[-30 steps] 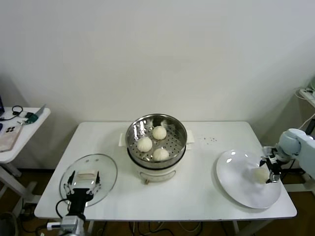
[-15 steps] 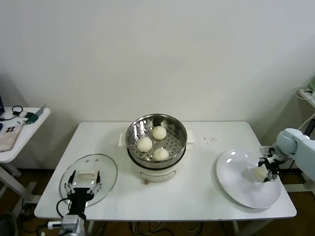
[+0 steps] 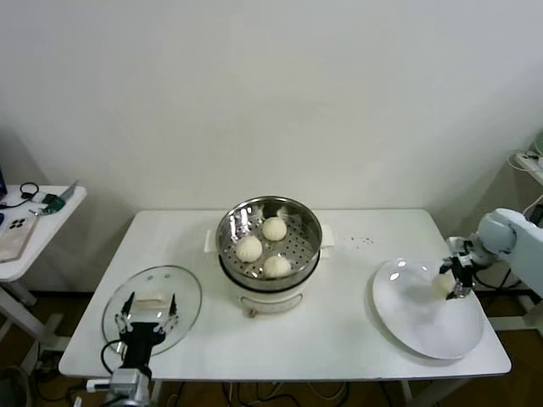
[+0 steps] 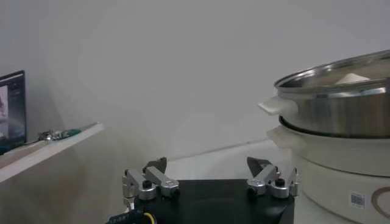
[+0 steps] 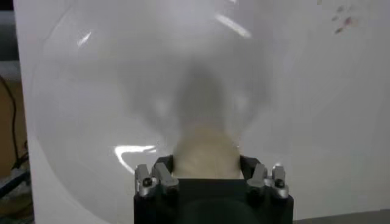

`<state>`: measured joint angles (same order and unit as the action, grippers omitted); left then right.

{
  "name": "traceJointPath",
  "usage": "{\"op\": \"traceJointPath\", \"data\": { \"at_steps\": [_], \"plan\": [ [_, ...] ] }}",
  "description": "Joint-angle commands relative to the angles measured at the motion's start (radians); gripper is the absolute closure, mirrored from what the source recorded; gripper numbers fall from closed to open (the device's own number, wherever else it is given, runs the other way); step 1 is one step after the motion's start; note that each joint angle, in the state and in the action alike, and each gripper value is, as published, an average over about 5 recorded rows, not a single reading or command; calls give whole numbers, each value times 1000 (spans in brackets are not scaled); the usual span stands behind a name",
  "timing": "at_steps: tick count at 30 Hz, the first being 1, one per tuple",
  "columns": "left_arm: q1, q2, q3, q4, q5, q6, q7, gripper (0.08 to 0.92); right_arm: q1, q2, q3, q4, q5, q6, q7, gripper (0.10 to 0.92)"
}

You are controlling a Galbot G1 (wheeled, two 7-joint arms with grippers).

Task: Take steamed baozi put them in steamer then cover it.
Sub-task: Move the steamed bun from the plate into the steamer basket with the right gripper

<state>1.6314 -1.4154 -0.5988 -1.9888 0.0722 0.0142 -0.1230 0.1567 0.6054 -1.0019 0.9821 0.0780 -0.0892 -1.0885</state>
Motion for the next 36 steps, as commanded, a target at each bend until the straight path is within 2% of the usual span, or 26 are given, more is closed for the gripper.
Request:
{"op": "traceJointPath", "data": {
  "at_steps": [1,7,14,28,36],
  "plan": [
    [0,-1,17,-12,9,5,4,177,504,97,-428,101,488,-147,53,321],
    [0,3,36,-28,9,2,7,177,696,248,-585,117,756,-201,92,320],
    [-10,15,72,-49,-7,19,3,177,781,402,-692,121,913,-226,112,313],
    [-22,21,78,-37,-8,15,1,177,705,689,-760,71,997,-255,148,315],
    [-33,26,83,-33,-8,18,1,177,637,770,-778,33,972,-255,152,316]
  ]
}}
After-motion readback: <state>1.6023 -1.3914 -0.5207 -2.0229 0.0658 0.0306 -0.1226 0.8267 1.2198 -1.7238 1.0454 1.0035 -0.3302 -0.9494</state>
